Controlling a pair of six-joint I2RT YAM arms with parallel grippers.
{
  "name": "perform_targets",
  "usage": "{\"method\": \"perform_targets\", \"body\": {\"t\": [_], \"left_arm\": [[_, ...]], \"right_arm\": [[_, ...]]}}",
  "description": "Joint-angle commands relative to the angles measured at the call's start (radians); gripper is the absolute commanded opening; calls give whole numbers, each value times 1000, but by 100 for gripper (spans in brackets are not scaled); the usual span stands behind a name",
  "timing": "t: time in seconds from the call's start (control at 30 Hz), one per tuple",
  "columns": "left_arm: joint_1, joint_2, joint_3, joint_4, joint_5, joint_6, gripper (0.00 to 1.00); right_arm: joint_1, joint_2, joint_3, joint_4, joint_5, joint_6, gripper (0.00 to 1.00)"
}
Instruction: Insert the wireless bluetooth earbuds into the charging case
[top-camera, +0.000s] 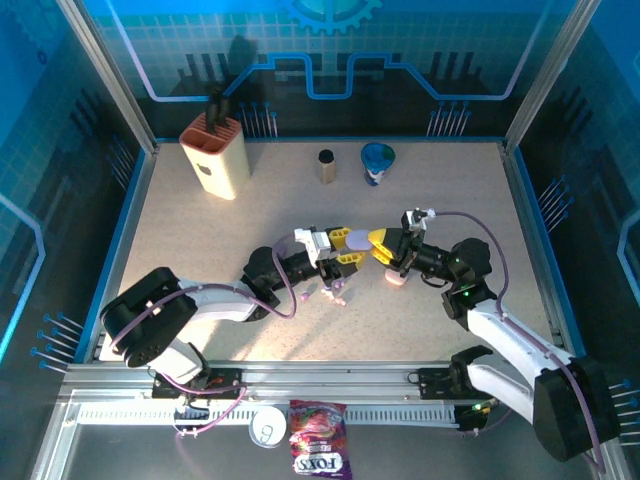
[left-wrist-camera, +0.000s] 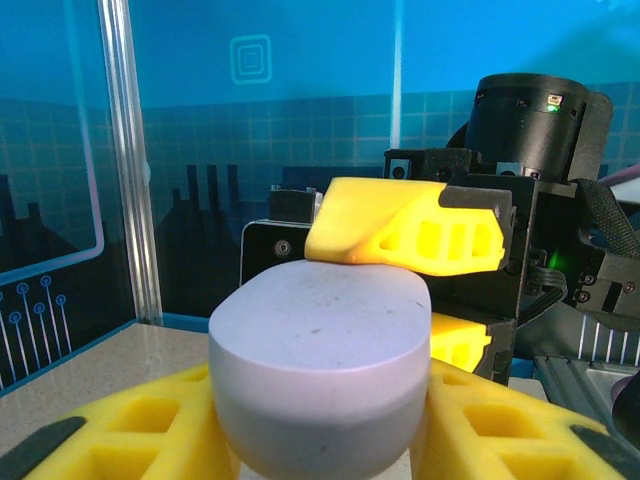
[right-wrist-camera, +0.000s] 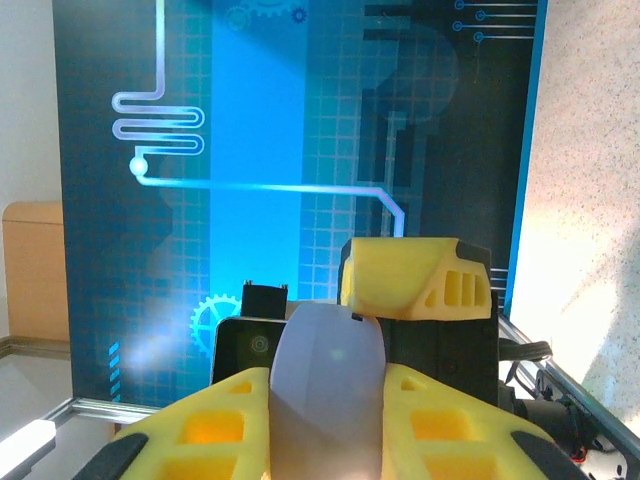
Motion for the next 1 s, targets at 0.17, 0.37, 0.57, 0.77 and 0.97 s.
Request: {"method": "perform_targets", "body": {"t": [0.17,0.37,0.57,0.77,0.97], "left_arm": [[-2,15,35,34,38,-11,44],[-2,16,38,34,46,-19,46],[-2,18,35,34,47,-19,48],[-2,19,40,34,53,-21,49],[-2,23,42,34,67,-23,51]], "right_arm": [[-12,10,-11,29,-2,-9,8],[-12,13,-11,30,-2,-14,7],[-14,15,-12,33,-4,-15,7],[-15,19,-12,38,-7,-13,7],[-17,28,-13,51,-7,-10,7]]}}
